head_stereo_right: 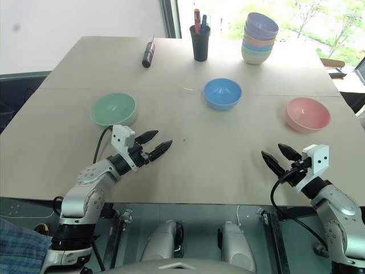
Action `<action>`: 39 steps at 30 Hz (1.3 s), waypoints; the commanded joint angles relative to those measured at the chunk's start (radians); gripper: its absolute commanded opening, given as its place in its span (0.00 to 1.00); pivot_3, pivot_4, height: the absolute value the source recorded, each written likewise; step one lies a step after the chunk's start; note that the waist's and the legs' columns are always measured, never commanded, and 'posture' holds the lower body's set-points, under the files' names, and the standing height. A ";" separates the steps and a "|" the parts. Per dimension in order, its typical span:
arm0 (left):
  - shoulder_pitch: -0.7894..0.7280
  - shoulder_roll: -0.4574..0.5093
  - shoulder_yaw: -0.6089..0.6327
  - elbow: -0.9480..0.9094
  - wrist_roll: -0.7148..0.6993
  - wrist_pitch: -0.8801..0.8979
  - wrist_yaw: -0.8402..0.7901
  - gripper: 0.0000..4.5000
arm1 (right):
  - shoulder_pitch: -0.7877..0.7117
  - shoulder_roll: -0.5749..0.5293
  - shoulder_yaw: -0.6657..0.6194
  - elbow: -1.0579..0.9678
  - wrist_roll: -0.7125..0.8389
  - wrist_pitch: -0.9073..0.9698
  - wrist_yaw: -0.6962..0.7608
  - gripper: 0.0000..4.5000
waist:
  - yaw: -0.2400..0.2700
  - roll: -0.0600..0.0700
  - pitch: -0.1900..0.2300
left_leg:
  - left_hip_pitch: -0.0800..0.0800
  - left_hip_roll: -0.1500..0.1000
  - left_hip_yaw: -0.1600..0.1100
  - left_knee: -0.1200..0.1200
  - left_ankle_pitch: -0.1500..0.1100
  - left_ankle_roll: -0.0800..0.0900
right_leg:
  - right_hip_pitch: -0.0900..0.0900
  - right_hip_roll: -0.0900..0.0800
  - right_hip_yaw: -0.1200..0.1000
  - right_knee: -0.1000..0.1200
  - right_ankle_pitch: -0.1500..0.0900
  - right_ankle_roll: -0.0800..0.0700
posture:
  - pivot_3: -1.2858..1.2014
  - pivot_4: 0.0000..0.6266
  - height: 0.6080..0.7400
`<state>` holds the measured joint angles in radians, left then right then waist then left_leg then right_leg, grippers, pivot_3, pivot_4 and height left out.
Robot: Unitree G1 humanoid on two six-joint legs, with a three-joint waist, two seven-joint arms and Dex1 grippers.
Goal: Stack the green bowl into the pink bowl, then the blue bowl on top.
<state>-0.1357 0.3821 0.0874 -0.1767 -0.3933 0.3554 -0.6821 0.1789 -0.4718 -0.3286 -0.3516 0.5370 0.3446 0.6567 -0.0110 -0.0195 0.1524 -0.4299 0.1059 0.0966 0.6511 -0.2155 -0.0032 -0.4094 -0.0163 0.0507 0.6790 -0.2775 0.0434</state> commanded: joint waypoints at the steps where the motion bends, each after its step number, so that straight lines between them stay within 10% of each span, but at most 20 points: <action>1: 0.003 0.005 0.014 -0.051 -0.017 -0.031 -0.007 0.84 | 0.007 -0.021 -0.032 -0.007 0.009 -0.035 0.022 0.74 | 0.000 0.000 0.000 | 0.000 0.000 0.000 0.000 0.000 0.000 | 0.000 0.000 0.000 0.000 0.000 0.000 | 0.52 0.24 1.00; 24: -0.039 0.006 -0.005 -0.009 -0.061 -0.068 -0.089 0.84 | 0.024 -0.027 -0.024 0.009 -0.037 -0.105 0.012 0.74 | 0.000 0.000 0.000 | 0.000 0.000 0.000 0.000 0.000 0.000 | 0.000 0.000 0.000 0.000 0.000 0.000 | 0.52 0.24 1.00; 39: -0.076 -0.015 -0.048 -0.118 -0.233 -0.065 -0.267 0.84 | -0.228 -0.294 0.030 0.241 -0.359 -0.148 -0.056 0.74 | 0.000 0.000 0.000 | 0.000 -0.001 0.001 0.002 0.000 0.000 | 0.001 0.000 0.001 0.000 0.000 0.000 | 0.52 0.24 1.00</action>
<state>-0.1946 0.3677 0.0430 -0.2399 -0.5954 0.2974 -0.9375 -0.0223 -0.7421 -0.2957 -0.1255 0.2004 0.2229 0.5947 -0.0110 -0.0190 0.1521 -0.4296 0.1053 0.0978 0.6532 -0.2155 -0.0031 -0.4089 -0.0163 0.0522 0.6792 -0.2773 0.0437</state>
